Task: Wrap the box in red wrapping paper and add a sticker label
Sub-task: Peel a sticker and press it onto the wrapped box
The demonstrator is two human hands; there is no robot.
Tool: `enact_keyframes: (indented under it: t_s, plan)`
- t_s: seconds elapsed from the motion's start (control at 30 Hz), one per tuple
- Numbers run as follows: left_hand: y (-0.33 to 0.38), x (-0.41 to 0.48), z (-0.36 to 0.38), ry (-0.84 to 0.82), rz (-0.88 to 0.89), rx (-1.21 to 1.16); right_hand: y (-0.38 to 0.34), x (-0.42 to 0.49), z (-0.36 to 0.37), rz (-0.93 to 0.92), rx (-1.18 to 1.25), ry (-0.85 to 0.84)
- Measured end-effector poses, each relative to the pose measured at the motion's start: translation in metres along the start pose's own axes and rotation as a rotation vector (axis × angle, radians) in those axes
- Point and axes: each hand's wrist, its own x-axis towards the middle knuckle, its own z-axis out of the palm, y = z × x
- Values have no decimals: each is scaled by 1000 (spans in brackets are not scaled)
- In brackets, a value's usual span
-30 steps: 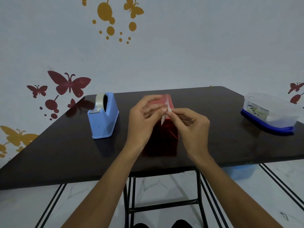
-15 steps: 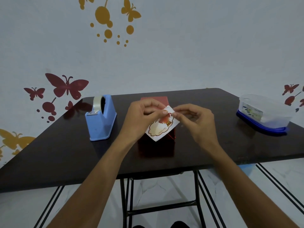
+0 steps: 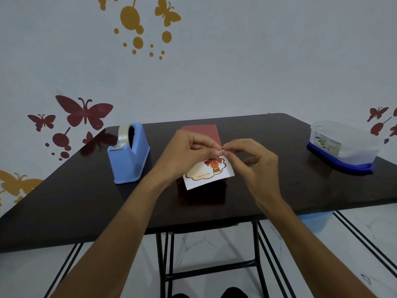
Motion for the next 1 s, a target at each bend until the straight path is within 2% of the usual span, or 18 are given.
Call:
enact_keyframes:
  t_s: [0.23, 0.4, 0.47, 0.6, 0.67, 0.73, 0.87, 1.0]
  plan:
    - [0, 0, 2, -63, -140, -74, 14, -9, 6, -379, -462, 135]
    - [-5, -2, 2, -96, -160, -155, 21, -11, 6, -537, -483, 136]
    - [-7, -3, 1, -80, -143, -203, 16, -12, 4, -418, -335, 119]
    - [-7, -2, -2, -41, -67, -144, -4, -4, -2, 188, 165, 40]
    - [-6, -1, -4, -47, -12, -56, -8, 1, -7, 352, 260, -48]
    - [-5, -1, -5, -50, 41, 14, -10, 4, -10, 441, 346, -111]
    - [-5, 0, -5, -55, 126, 81, -13, 6, -11, 479, 406, -196]
    - [-6, 1, -8, -46, 123, 95, -12, 9, -12, 556, 478, -245]
